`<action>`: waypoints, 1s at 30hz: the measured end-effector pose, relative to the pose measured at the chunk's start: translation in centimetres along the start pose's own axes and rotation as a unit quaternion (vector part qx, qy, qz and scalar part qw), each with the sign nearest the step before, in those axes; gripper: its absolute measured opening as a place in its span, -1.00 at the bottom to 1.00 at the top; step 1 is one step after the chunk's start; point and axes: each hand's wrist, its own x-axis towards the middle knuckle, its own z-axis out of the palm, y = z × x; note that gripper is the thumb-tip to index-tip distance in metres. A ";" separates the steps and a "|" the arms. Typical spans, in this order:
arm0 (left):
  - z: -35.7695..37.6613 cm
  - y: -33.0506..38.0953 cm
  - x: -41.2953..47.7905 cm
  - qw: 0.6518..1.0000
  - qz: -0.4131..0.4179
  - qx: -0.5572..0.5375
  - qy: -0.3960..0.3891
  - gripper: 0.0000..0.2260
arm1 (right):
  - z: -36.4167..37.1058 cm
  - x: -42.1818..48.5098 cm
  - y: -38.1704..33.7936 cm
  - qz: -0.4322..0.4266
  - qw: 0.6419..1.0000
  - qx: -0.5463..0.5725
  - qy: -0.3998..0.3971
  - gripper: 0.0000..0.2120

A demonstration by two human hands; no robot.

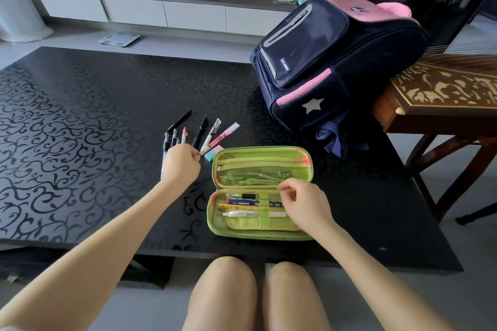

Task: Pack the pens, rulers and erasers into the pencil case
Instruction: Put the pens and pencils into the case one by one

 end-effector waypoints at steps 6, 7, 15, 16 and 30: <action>-2.9 3.7 -8.8 0.950 -0.033 -0.266 -0.158 -0.90 | 0.7 0.1 -5.6 0.022 0.966 0.256 -0.034 -0.52; -2.8 4.1 -10.0 0.942 -0.032 -0.283 -0.179 -0.87 | 1.0 0.1 -6.2 0.025 0.962 0.269 -0.028 -0.51; -2.4 2.7 -11.4 0.923 0.362 0.098 0.090 -0.80 | -0.5 -1.4 -4.1 -0.046 0.990 0.056 -0.120 -0.72; -2.2 2.4 -11.2 0.901 0.399 0.134 0.108 -0.80 | -0.8 -1.7 -3.6 -0.063 0.986 0.029 -0.152 -0.76; -0.3 -4.2 -9.7 0.943 0.323 0.076 -0.005 -0.91 | -0.5 -2.5 5.3 0.051 0.998 0.012 0.026 -0.62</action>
